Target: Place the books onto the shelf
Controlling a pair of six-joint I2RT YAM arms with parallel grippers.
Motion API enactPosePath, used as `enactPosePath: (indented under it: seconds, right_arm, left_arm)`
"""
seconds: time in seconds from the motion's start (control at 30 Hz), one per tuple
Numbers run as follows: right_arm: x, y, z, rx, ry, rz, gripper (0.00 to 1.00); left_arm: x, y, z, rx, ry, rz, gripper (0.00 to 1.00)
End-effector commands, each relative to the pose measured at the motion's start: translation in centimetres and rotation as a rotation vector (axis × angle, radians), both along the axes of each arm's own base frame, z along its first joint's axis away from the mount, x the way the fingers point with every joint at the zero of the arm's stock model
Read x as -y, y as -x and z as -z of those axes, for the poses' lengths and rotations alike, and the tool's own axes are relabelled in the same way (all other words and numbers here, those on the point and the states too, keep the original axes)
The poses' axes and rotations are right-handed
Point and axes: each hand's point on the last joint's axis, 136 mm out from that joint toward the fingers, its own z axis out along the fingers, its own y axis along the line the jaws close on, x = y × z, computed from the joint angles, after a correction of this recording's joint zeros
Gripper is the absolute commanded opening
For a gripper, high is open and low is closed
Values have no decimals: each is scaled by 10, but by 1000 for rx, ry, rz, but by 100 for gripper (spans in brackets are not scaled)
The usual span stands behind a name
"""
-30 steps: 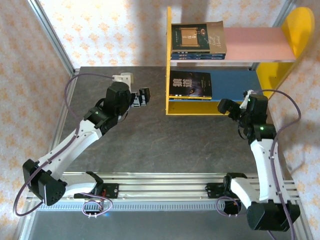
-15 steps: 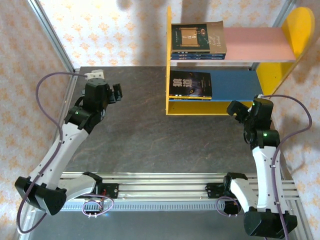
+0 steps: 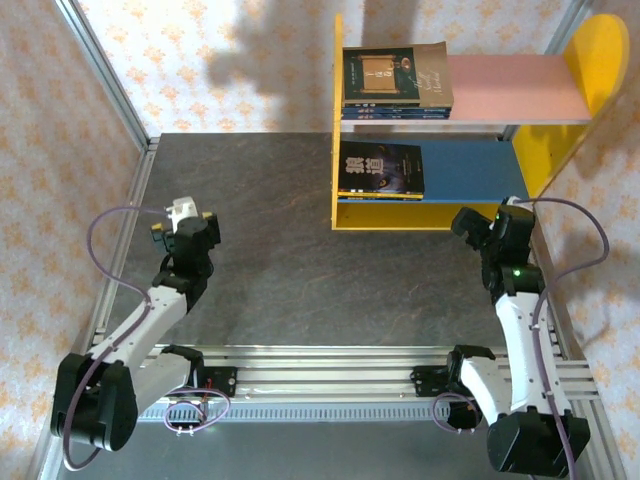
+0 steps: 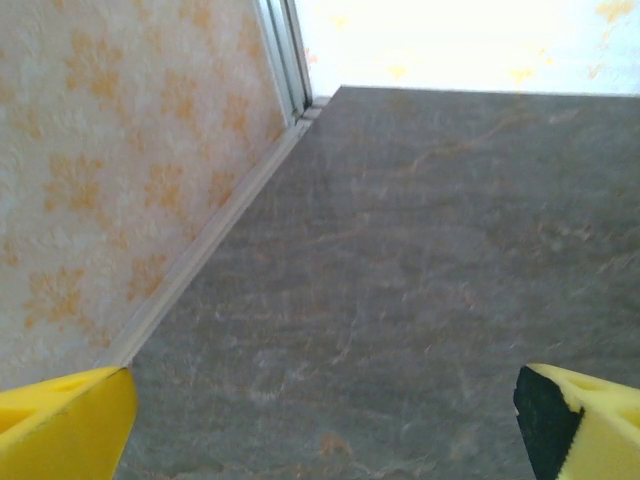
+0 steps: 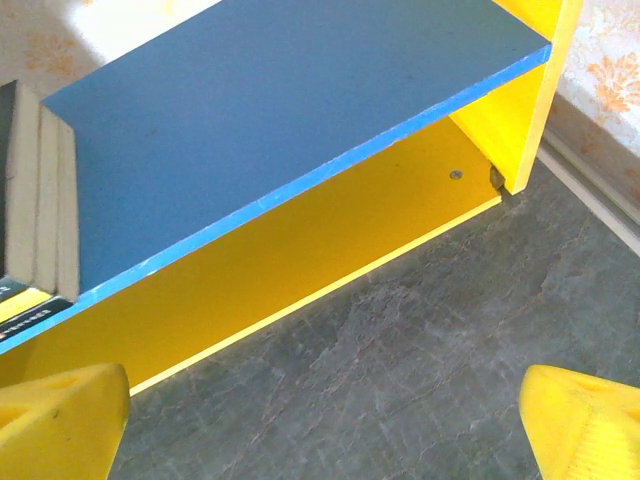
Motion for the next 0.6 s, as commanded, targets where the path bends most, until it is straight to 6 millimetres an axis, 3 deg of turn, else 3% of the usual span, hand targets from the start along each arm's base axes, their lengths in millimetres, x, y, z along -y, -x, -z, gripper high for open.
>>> enactPosePath:
  seconds: [0.0,0.3,0.57]
  right_arm:
    - [11,-6,-12,104,67,31,99]
    - [8,-9,14,118,111,-15,99]
    - [-2,-12,29,166,130,-87,99]
  left_arm:
    - [-5,-15,-22,162,26,12,99]
    - [-6,-24,19,204,70,38,99]
    - [11,-47,59,194,66,155,100]
